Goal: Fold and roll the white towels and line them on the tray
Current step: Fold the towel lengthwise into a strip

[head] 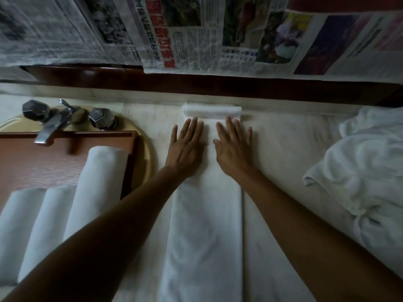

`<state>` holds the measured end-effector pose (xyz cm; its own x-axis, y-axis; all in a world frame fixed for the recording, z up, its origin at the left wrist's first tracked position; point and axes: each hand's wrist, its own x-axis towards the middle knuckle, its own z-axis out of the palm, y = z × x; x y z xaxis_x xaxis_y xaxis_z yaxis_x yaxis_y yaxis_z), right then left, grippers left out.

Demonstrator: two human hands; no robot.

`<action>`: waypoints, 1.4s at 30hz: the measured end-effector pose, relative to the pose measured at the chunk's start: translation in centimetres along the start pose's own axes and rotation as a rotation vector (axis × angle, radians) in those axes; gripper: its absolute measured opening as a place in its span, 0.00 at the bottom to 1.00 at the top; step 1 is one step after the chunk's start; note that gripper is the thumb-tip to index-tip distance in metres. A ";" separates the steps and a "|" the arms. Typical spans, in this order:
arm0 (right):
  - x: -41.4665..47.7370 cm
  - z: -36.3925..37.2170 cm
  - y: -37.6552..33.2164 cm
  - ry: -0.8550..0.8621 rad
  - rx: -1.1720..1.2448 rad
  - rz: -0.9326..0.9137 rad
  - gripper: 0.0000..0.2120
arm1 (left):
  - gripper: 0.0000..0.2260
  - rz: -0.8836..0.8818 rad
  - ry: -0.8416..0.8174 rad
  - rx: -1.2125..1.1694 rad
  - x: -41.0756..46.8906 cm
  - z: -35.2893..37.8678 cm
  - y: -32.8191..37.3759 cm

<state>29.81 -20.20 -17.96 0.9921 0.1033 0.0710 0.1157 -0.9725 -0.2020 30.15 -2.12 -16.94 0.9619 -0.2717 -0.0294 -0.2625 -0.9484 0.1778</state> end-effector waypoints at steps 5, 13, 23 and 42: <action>-9.4 -1.8 -2.5 0.042 0.115 0.028 0.32 | 0.27 -0.053 0.094 -0.214 -11.3 -0.6 3.8; -18.1 -1.4 0.6 -0.016 -0.100 0.098 0.31 | 0.27 -0.069 0.042 -0.158 -18.5 0.5 1.1; -26.1 -1.3 -5.2 -0.006 0.013 -0.011 0.29 | 0.26 0.019 0.035 -0.234 -26.0 1.7 4.5; -23.0 -0.8 -6.7 -0.007 0.092 0.010 0.29 | 0.28 0.071 -0.028 -0.197 -22.7 1.2 3.9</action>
<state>6.15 -16.27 -17.44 0.9935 0.0954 0.0621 0.1094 -0.9504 -0.2911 7.22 0.18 -16.78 0.9384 -0.3435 -0.0368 -0.3067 -0.8773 0.3691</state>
